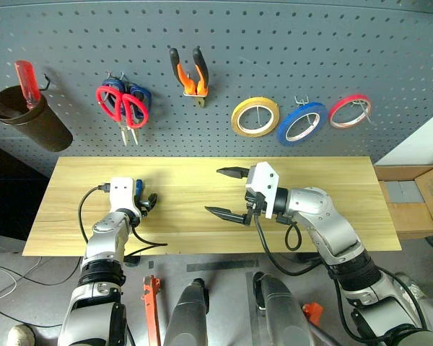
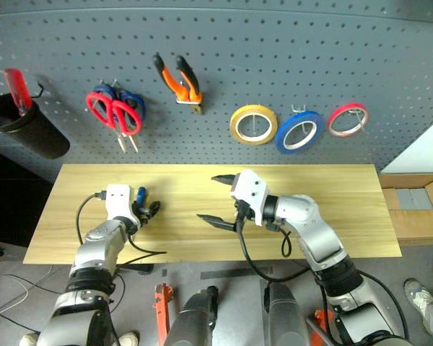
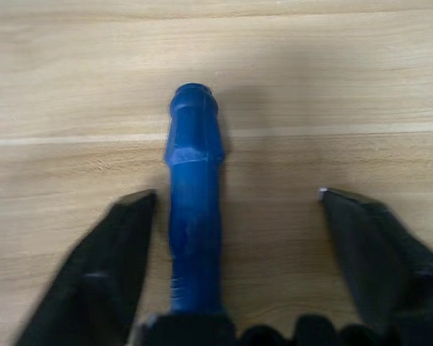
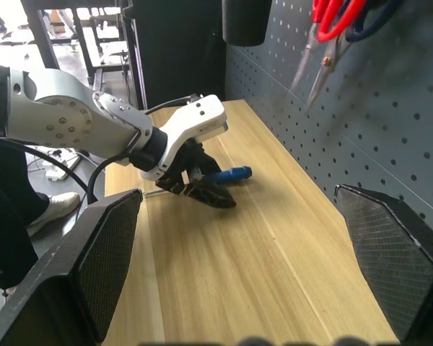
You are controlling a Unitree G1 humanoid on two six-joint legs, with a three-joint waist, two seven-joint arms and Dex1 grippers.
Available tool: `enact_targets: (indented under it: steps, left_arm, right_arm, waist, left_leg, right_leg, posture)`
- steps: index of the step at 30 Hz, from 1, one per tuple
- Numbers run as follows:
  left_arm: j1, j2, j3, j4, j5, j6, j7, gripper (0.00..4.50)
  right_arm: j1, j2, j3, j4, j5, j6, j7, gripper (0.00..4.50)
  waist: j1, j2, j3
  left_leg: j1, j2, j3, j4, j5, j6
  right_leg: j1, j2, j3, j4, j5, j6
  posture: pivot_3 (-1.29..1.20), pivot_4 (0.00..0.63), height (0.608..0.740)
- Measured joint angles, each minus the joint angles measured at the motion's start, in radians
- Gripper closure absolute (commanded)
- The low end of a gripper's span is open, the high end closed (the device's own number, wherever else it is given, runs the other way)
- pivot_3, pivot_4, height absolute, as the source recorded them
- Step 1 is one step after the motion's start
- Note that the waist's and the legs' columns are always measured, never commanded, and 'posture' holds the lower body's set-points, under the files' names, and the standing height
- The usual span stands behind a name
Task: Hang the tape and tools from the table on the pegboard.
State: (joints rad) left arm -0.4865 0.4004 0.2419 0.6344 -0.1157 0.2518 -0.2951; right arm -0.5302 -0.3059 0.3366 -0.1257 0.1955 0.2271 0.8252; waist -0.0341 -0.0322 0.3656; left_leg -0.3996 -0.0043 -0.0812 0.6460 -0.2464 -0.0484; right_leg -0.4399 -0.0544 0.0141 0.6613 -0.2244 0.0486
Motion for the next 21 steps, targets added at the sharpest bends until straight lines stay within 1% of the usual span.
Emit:
enact_targets:
  steps: [4, 5, 7, 9, 12, 16, 18, 21]
  left_arm:
    - [-0.018, -0.006, 0.003, 0.006, -0.004, 0.004, 0.011, 3.6]
    - [-0.021, -0.011, 0.003, 0.006, -0.006, 0.004, 0.019, 3.88]
    - [-0.024, -0.017, 0.003, 0.003, -0.006, 0.006, 0.028, 3.94]
    - [-0.021, -0.021, -0.003, -0.005, 0.0, 0.005, 0.035, 3.94]
    - [0.008, -0.017, -0.049, -0.05, 0.033, -0.002, 0.038, 3.94]
    - [0.11, -0.014, -0.12, -0.221, 0.076, 0.011, 0.031, 3.94]
    - [0.144, -0.015, -0.122, -0.312, 0.077, 0.043, 0.039, 3.94]
    - [0.168, -0.015, -0.119, -0.44, 0.077, 0.093, 0.058, 3.94]
  right_arm:
    - [-0.002, 0.008, -0.003, 0.0, 0.001, 0.012, -0.008, 0.0]
    - [-0.005, 0.012, -0.003, 0.0, 0.002, 0.016, -0.011, 0.0]
    - [-0.014, 0.013, -0.003, 0.0, 0.002, 0.019, -0.011, 0.0]
    - [-0.02, 0.011, -0.003, 0.0, 0.003, 0.018, -0.003, 0.0]
    - [-0.02, 0.007, -0.004, 0.0, 0.008, 0.016, 0.007, 0.0]
    - [-0.01, -0.009, -0.04, -0.018, 0.041, 0.019, 0.029, 0.0]
    - [0.003, -0.021, -0.052, -0.036, 0.061, 0.021, 0.034, 0.0]
    - [0.014, -0.018, -0.07, -0.057, 0.081, 0.031, 0.032, 0.0]
  waist:
    - [0.0, -0.001, 0.002]
    - [0.0, -0.001, 0.002]
    - [0.0, -0.001, 0.002]
    - [0.001, -0.001, 0.001]
    - [0.002, -0.002, 0.001]
    - [0.004, -0.006, -0.004]
    - [0.006, -0.008, -0.007]
    - [0.01, -0.01, -0.024]
  left_leg:
    - [0.0, 0.0, 0.0, 0.0, 0.0, 0.0]
    - [-0.001, 0.0, 0.0, 0.0, 0.0, 0.0]
    - [-0.001, 0.0, 0.0, 0.0, 0.0, 0.0]
    - [-0.001, 0.0, 0.0, 0.0, 0.0, 0.0]
    - [-0.001, 0.0, 0.0, -0.001, 0.0, -0.001]
    - [-0.003, 0.0, -0.001, -0.001, 0.001, -0.002]
    - [-0.004, 0.0, -0.002, -0.001, 0.002, -0.004]
    - [-0.005, 0.0, -0.002, -0.001, 0.003, -0.007]
  right_leg:
    - [0.0, 0.0, 0.0, -0.001, 0.0, -0.001]
    - [0.0, 0.0, 0.0, -0.001, 0.001, -0.001]
    - [0.0, 0.0, 0.0, -0.001, 0.001, -0.002]
    - [0.0, 0.0, 0.0, -0.001, 0.001, -0.002]
    - [-0.001, -0.001, 0.0, -0.002, 0.002, -0.003]
    - [-0.002, -0.001, -0.001, -0.004, 0.002, -0.003]
    - [-0.002, -0.001, -0.002, -0.005, 0.002, -0.003]
    - [-0.003, -0.001, -0.003, -0.005, 0.002, -0.003]
  posture:
    - [0.0, 0.406, 0.74]
    - [0.0, 0.399, 0.74]
    - [0.0, 0.39, 0.74]
    - [0.01, 0.367, 0.74]
    - [0.02, 0.324, 0.74]
    - [0.04, 0.264, 0.74]
    - [0.05, 0.232, 0.74]
    - [0.08, 0.191, 0.74]
